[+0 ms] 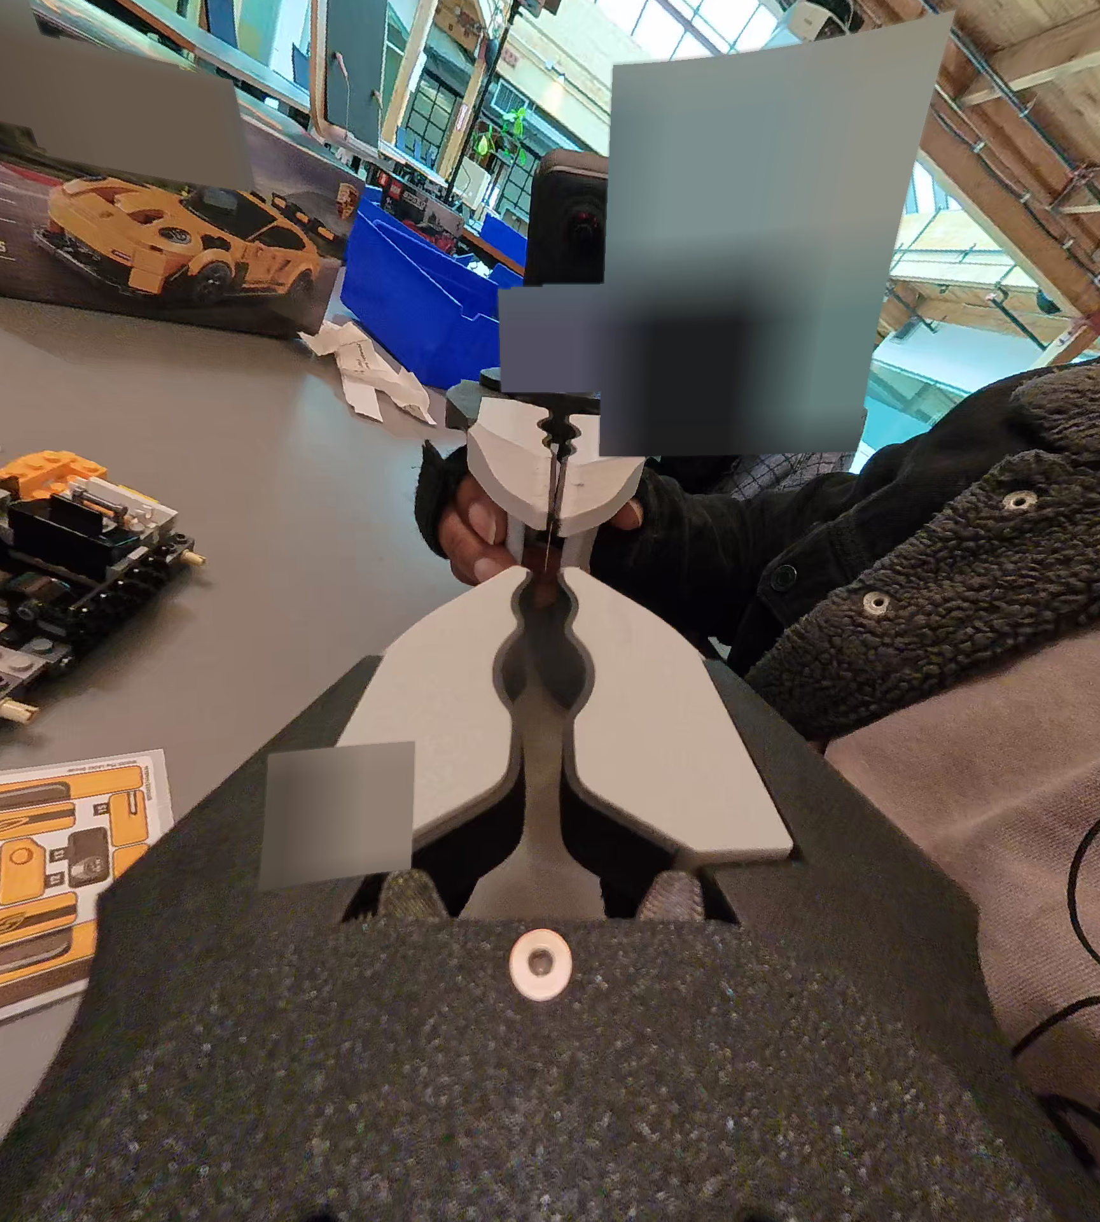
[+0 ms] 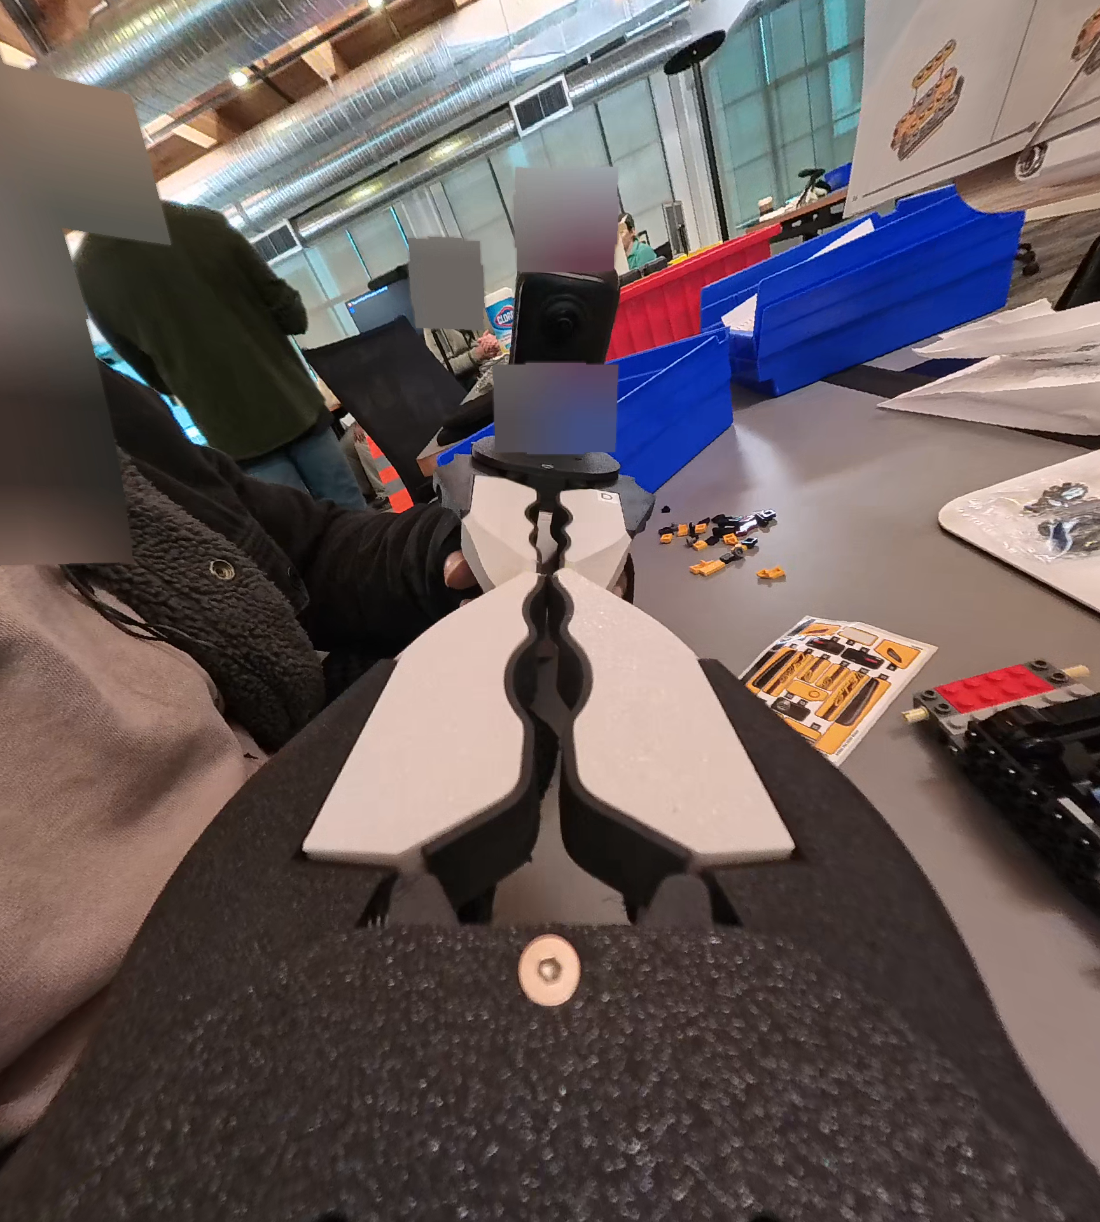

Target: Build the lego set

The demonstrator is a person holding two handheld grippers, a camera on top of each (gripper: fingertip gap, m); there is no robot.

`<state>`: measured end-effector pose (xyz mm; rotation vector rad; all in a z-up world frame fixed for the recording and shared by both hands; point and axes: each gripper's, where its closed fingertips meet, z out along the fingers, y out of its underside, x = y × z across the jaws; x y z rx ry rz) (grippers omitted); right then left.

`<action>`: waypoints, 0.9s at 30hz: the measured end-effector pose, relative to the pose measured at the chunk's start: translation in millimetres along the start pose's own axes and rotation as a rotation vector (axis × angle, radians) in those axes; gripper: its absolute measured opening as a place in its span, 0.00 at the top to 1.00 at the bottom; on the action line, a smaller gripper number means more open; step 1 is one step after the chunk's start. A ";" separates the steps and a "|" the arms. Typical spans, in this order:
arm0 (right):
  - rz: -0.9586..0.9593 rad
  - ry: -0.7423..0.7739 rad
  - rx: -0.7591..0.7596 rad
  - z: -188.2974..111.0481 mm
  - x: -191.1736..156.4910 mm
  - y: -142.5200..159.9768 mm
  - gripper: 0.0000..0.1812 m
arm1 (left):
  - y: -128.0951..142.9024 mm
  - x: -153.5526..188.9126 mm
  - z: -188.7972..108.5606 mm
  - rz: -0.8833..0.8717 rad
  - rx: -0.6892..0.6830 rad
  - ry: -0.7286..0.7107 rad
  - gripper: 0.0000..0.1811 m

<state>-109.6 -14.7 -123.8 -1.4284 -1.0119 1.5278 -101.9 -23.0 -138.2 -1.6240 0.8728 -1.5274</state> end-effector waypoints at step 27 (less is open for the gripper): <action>-0.070 0.042 -0.144 0.9 4.7 17.1 0.94 | 9.6 -14.8 -12.9 0.049 -0.177 -0.055 1.00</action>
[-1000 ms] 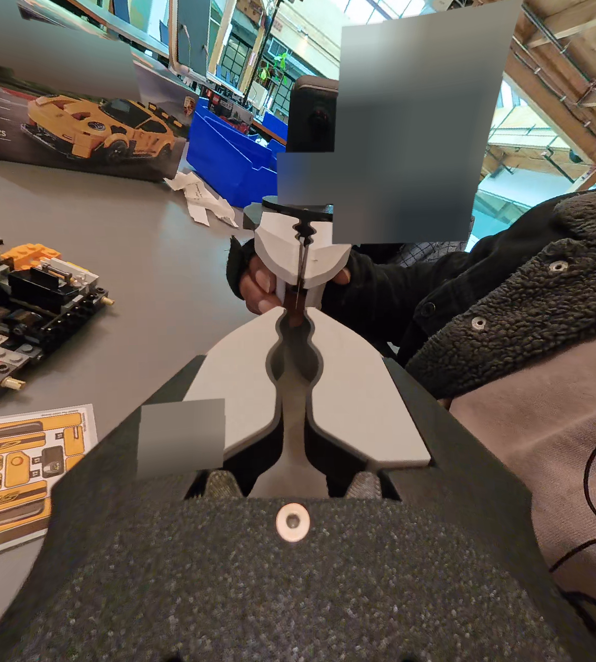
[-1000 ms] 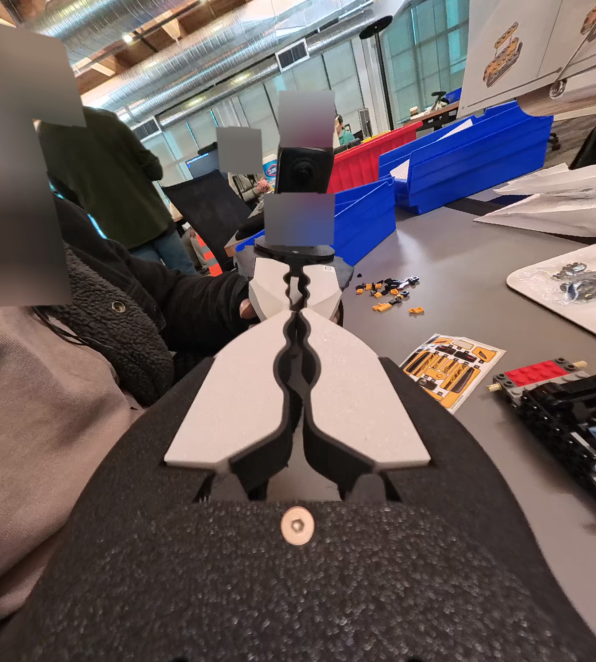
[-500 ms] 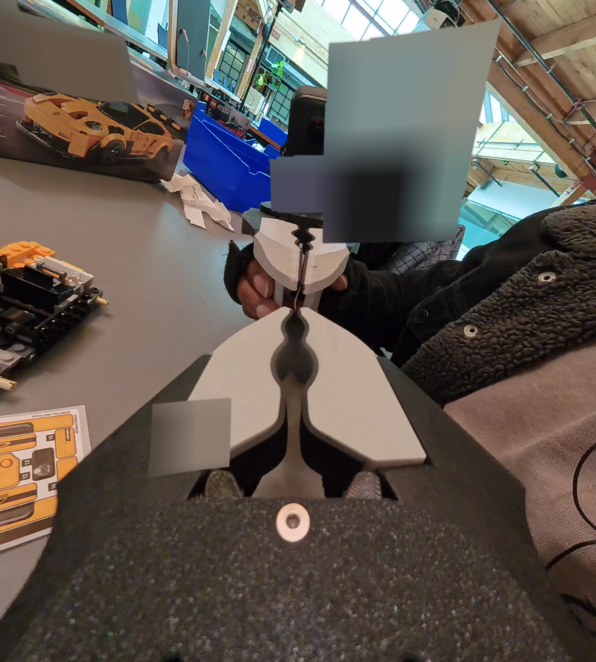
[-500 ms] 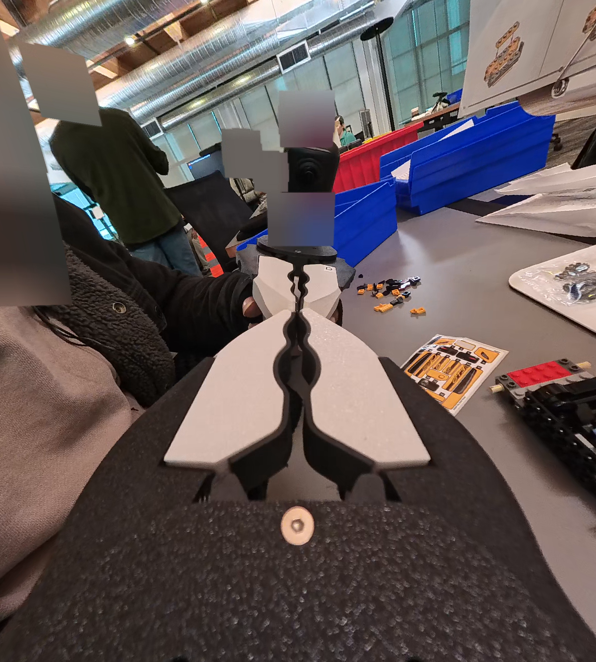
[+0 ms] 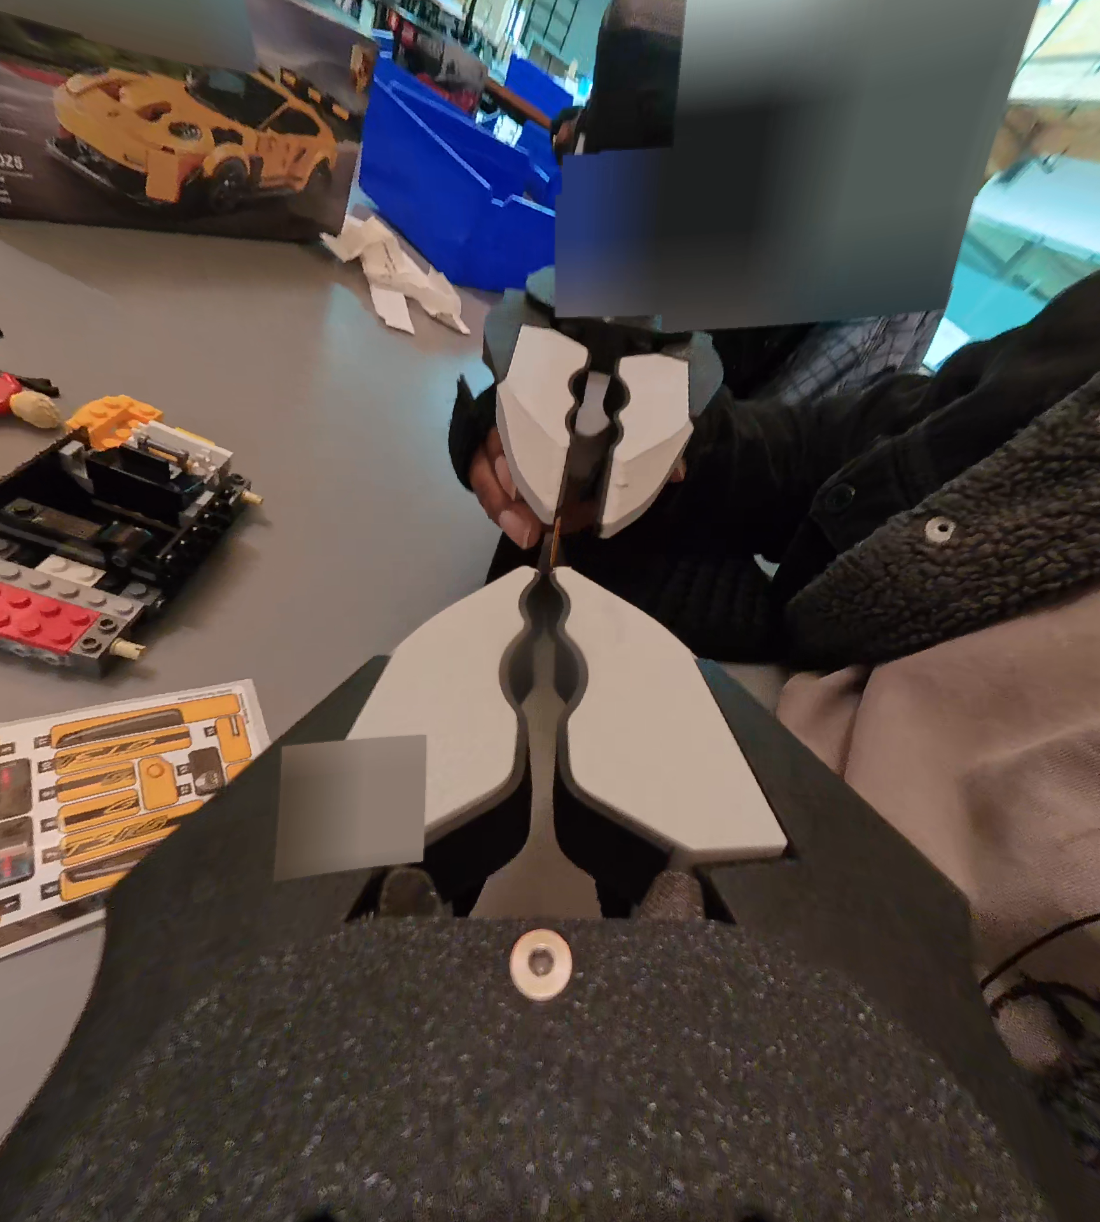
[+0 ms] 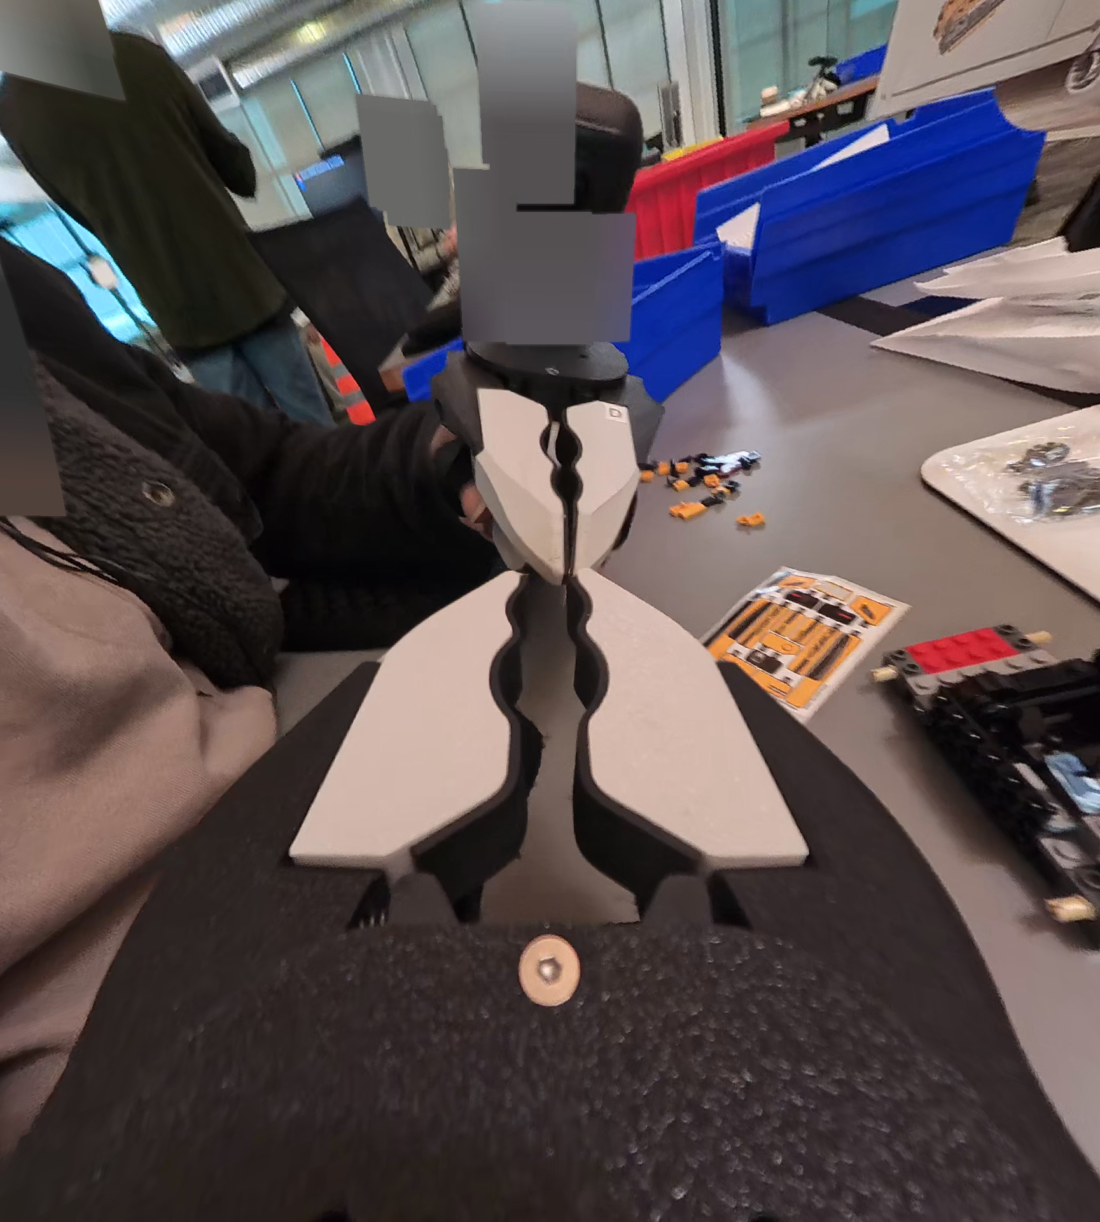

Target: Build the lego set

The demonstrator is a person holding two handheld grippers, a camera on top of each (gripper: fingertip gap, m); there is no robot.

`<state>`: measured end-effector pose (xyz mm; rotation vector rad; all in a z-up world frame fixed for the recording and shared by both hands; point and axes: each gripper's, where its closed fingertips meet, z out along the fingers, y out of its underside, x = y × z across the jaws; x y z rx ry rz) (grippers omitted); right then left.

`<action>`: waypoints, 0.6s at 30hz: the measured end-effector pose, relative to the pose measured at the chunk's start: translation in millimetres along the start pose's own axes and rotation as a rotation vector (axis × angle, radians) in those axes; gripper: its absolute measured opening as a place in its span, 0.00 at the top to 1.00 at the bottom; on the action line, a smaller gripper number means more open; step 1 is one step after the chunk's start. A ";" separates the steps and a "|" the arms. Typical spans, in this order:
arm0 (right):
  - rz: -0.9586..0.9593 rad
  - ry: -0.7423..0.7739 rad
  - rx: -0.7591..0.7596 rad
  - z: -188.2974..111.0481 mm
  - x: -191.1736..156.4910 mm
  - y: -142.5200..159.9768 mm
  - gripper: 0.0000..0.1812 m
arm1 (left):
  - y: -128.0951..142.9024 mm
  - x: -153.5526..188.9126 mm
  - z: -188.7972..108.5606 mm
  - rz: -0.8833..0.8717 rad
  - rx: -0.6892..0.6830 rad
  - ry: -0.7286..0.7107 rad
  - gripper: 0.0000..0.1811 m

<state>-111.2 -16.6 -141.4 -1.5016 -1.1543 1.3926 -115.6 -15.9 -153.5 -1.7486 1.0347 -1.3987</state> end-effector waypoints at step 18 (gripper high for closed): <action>-0.028 0.022 -0.004 0.0 0.9 -0.5 0.97 | 2.9 5.9 9.8 -0.083 0.031 0.084 0.95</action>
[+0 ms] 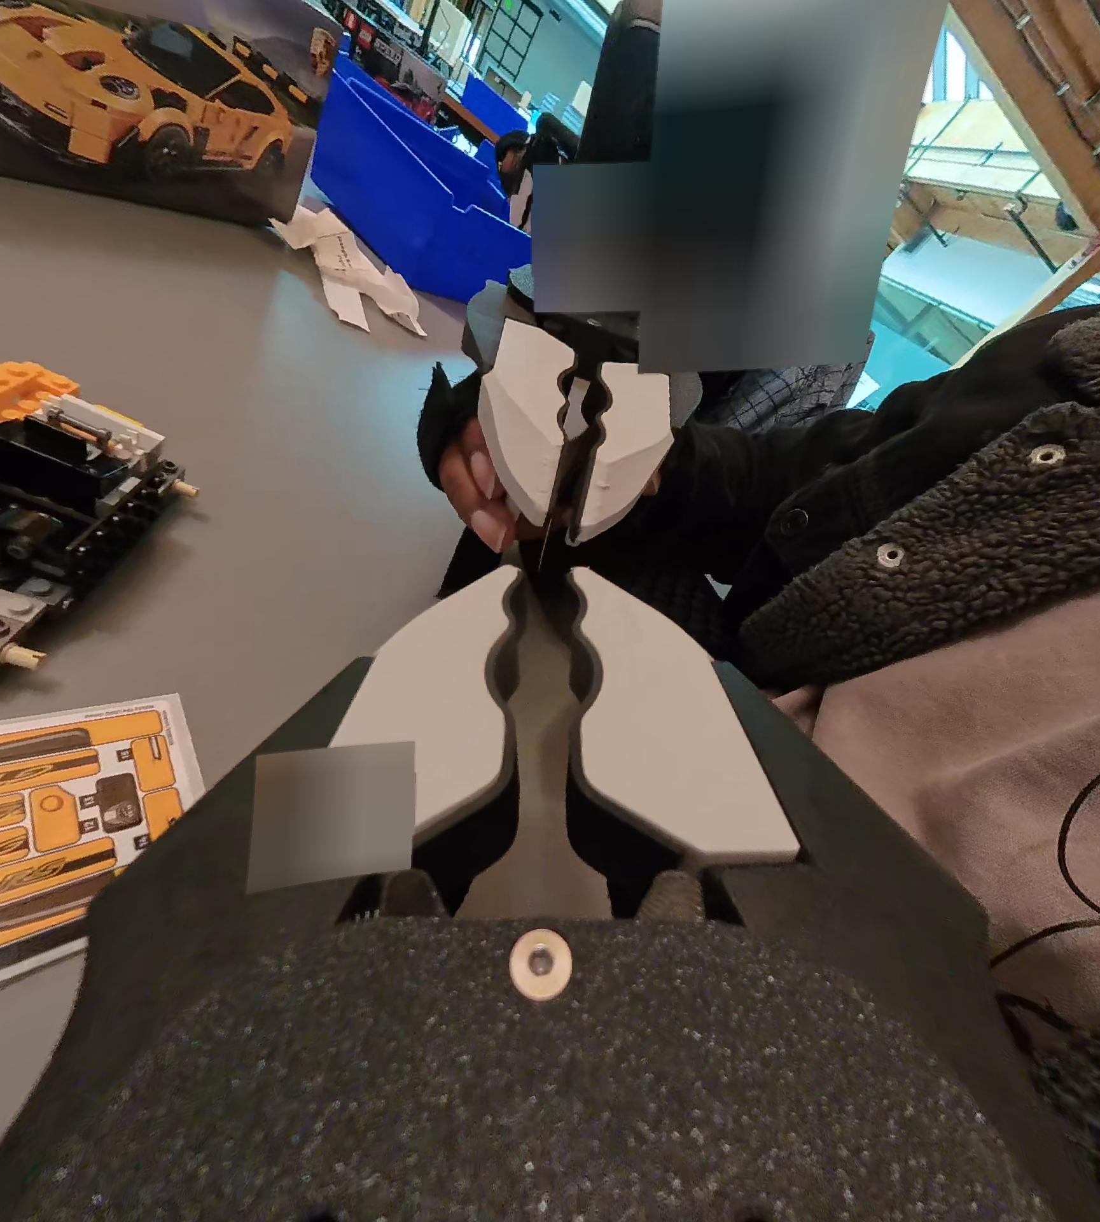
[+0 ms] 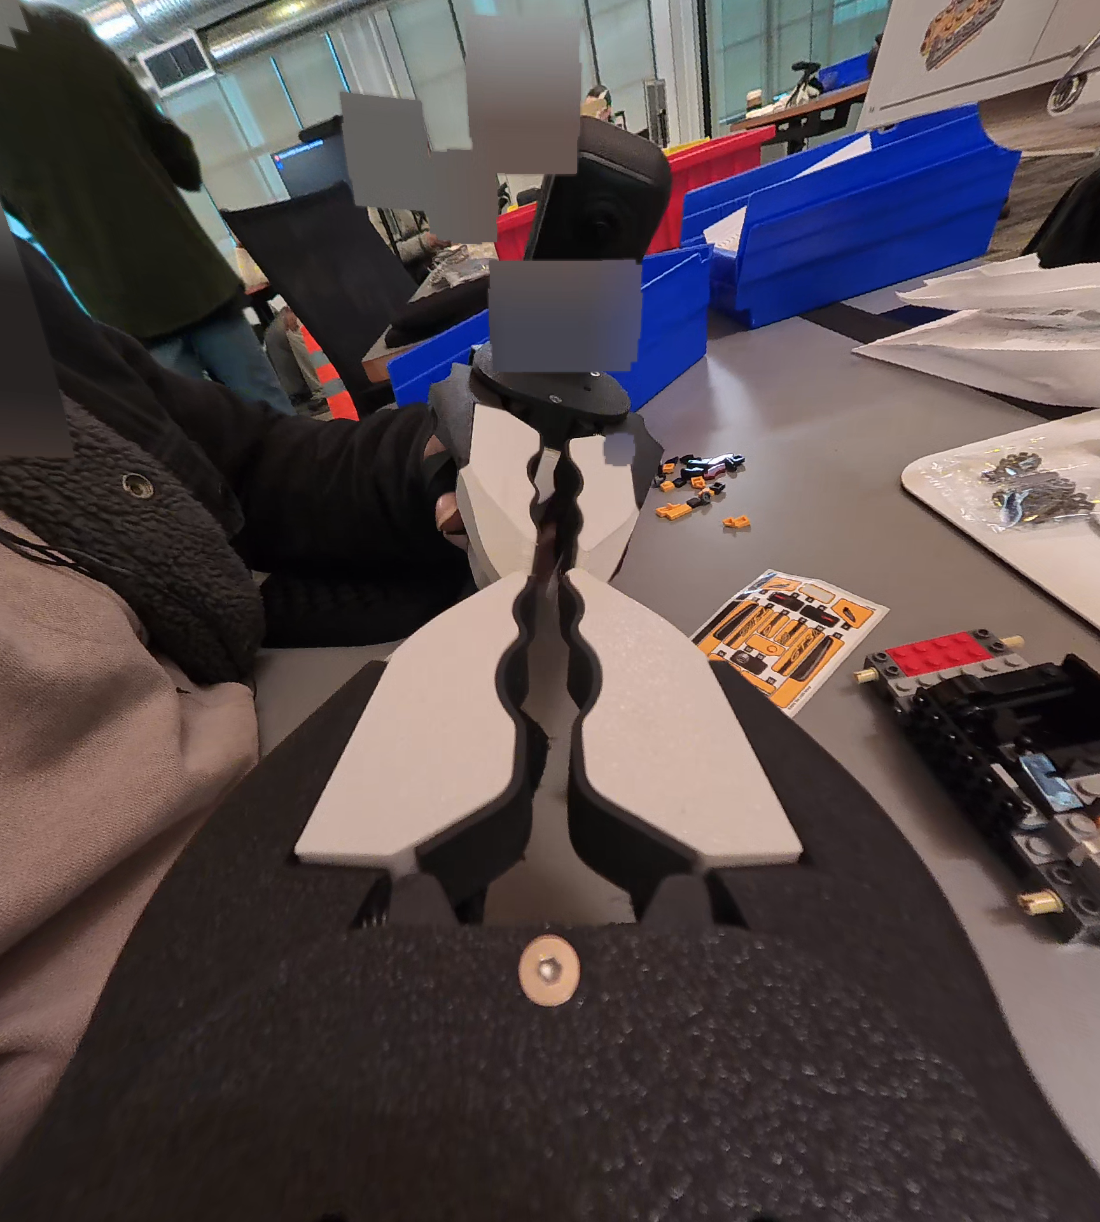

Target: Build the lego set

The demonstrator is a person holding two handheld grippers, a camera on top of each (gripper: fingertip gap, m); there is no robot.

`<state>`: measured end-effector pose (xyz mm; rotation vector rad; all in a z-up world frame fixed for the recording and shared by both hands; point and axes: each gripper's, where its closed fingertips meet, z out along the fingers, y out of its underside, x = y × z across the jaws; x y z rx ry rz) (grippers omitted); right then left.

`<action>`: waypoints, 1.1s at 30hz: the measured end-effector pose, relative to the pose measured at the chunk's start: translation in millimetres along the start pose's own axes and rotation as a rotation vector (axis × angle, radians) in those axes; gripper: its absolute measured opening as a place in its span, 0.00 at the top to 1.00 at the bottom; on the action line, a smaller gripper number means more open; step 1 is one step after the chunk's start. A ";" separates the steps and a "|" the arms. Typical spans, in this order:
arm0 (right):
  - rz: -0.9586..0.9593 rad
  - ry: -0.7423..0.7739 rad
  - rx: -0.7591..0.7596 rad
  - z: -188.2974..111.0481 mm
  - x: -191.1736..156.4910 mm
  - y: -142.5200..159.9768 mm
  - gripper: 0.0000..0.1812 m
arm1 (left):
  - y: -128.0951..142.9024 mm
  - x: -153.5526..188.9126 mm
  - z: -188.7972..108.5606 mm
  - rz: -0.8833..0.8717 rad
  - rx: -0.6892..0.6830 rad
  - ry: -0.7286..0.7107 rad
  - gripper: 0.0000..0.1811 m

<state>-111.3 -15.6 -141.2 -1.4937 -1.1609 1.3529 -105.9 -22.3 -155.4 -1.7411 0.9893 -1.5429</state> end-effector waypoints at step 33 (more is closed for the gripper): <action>-0.061 -0.024 -0.336 3.7 -5.3 50.5 0.99 | 46.2 -9.5 5.6 0.302 -0.399 -0.208 1.00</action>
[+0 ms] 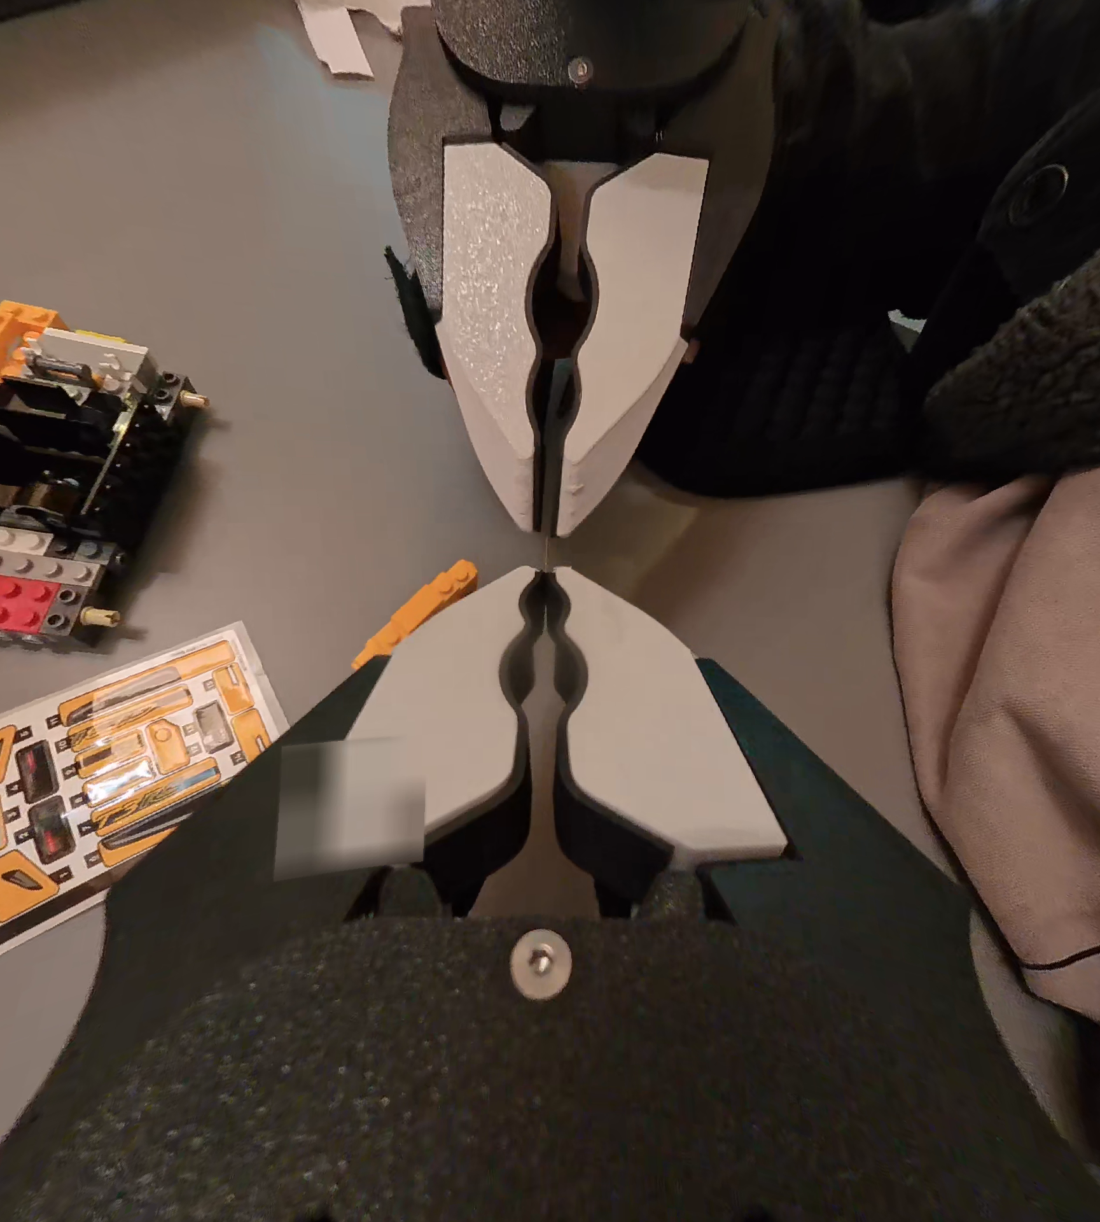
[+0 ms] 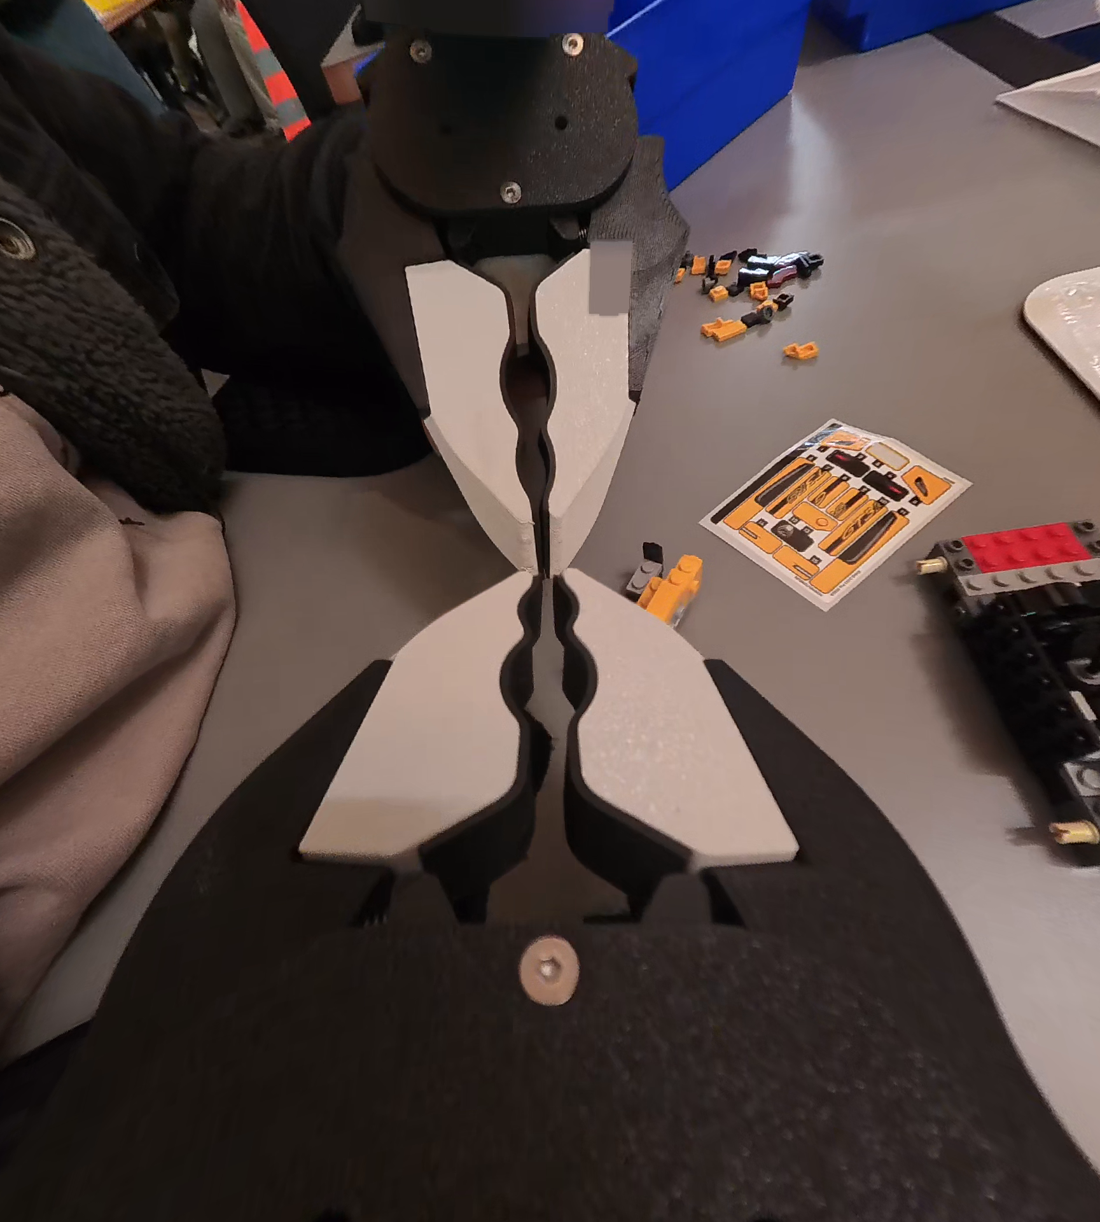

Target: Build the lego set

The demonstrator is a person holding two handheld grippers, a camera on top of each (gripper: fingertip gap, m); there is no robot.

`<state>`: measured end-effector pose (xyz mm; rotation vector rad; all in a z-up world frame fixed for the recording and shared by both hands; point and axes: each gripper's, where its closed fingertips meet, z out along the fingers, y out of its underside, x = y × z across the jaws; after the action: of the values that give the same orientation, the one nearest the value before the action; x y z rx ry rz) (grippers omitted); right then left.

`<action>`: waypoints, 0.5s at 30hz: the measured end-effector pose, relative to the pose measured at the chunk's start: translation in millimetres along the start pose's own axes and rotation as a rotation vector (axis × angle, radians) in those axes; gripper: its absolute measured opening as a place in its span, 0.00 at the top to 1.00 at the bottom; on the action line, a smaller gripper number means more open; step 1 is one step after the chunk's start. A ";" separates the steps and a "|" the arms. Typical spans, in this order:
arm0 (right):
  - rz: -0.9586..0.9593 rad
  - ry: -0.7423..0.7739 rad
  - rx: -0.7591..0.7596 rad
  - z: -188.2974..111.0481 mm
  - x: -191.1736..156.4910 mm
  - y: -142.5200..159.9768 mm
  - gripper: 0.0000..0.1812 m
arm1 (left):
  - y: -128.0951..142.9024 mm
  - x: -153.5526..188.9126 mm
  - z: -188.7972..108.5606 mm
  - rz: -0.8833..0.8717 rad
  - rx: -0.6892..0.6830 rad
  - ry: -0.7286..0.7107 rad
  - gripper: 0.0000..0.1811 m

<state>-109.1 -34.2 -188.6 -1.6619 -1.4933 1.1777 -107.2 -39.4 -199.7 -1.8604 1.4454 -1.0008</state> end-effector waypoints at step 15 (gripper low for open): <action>-0.021 -0.008 -0.021 3.2 -2.7 4.5 1.00 | 0.5 2.0 0.4 0.010 -0.009 0.001 1.00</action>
<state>-110.0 -38.1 -193.3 -1.6529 -1.5295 1.1622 -106.8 -41.5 -199.9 -1.8574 1.4606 -0.9922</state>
